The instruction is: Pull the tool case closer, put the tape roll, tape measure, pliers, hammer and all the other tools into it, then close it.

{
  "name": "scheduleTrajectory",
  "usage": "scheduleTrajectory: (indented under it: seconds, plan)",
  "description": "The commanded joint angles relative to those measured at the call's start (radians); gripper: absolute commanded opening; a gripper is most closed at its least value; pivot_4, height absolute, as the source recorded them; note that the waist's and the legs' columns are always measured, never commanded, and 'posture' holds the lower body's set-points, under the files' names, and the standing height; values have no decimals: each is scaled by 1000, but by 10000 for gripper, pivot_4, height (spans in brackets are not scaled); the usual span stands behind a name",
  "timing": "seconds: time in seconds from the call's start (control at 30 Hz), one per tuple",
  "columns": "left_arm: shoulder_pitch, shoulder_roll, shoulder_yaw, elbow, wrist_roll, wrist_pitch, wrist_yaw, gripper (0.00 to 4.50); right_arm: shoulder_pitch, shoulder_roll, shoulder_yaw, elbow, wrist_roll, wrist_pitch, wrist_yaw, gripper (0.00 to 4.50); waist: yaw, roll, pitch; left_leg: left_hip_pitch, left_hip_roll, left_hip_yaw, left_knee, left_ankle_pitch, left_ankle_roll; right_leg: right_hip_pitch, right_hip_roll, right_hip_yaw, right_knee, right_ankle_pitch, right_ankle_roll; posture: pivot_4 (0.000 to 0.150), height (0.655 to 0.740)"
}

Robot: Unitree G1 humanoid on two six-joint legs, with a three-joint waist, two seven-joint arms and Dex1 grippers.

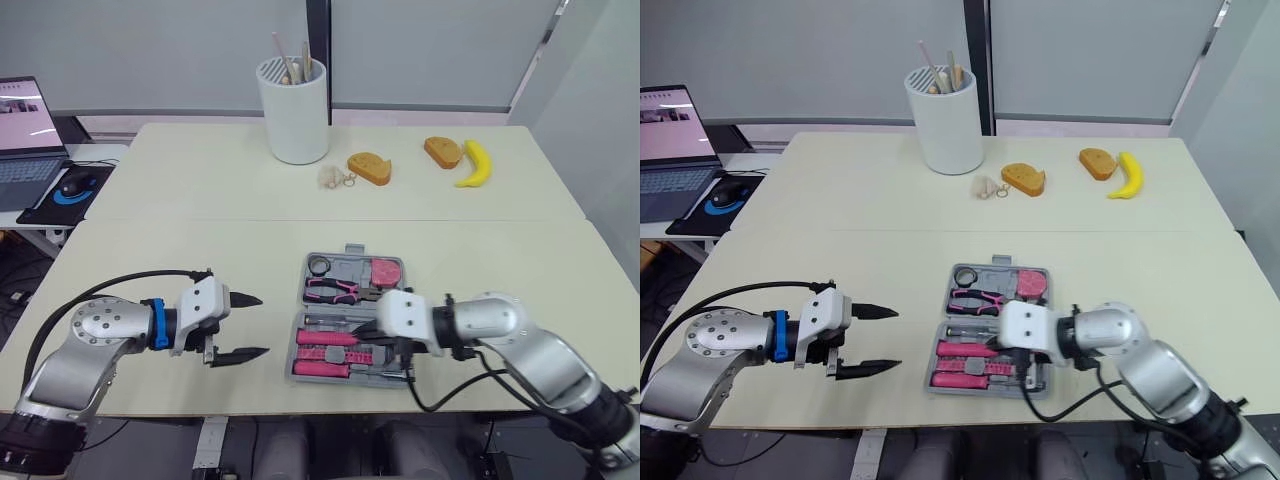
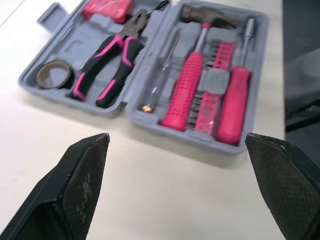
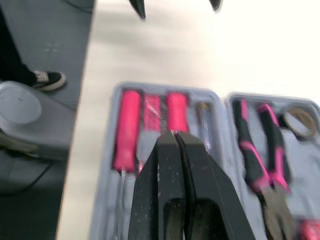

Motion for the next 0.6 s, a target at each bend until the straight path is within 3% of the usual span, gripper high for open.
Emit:
scheduleTrajectory:
  seconds: [0.03, 0.33, 0.6]
  plan:
    - [-55, -25, -33, 112, 70, -85, 15, 30008, 57, -51, -129, 64, -21, -43, -49, 0, 3, 0, 0, 0, 0, 0, 0, 0, 0, 0, 0, 0, 0, 0, 0, 1500, 7400]
    - [-220, -128, -168, 469, 245, -302, 19, 777, 87, -30, -80, 263, -175, -161, -147, 0, -2, 0, 0, 2, 1, 3, 0, 0, 0, -1, 1, 2, 2, 0, 0, 1500, 7400]
    - [-326, -243, -229, 631, 324, -399, 52, 312, 8, 54, 1, 418, -229, -224, -130, 0, 0, 0, 0, 2, 0, 3, 1, 0, 0, 0, 0, 1, 3, 0, 0, 1500, 7400]
